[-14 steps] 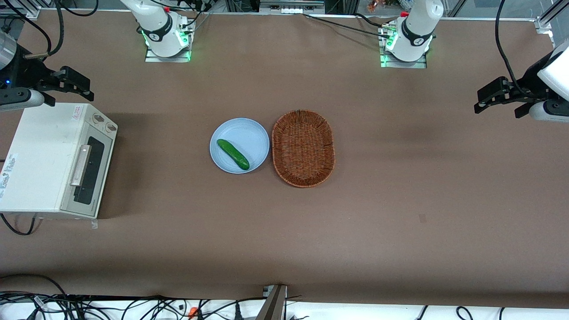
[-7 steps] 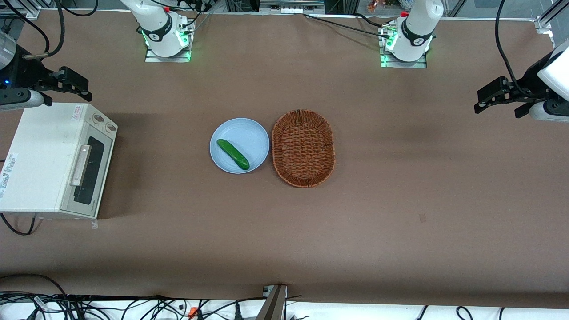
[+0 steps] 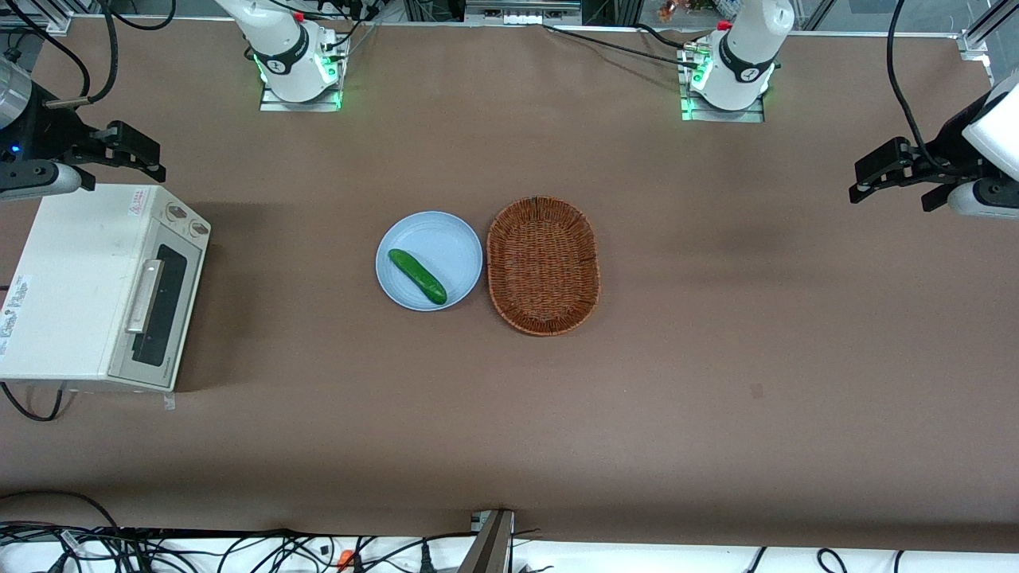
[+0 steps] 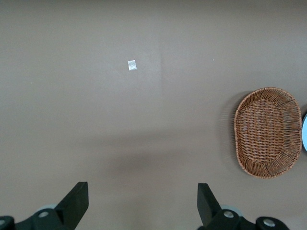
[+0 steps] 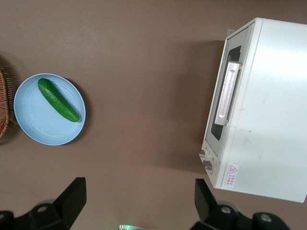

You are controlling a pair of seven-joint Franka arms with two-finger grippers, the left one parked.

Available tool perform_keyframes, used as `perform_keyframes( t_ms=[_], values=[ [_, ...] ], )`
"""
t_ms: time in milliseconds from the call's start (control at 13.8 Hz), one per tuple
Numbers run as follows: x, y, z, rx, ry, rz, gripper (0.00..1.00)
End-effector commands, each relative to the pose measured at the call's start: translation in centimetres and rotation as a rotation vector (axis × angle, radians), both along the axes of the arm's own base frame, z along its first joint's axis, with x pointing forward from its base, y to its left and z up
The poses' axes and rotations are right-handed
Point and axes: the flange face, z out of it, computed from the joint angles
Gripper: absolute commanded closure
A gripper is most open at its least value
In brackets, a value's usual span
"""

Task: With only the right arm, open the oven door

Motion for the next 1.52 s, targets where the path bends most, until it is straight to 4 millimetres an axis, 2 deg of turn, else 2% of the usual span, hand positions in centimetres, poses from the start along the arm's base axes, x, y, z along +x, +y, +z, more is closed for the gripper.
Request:
perform_keyframes(
  t_ms=[0,1229,1301,1373,1446],
  values=[
    [-0.1,0.1,0.2,-0.025,0.008,0.002,0.0],
    [0.0,0.1,-0.1,-0.027,0.009,0.012,0.01],
    [0.3,-0.1,-1.0,-0.031,0.015,0.02,0.14],
    [1.3,-0.5,-3.2,-0.055,0.021,0.024,0.35],
    [2.4,-1.3,-5.6,-0.072,0.023,0.028,0.61]
  ],
)
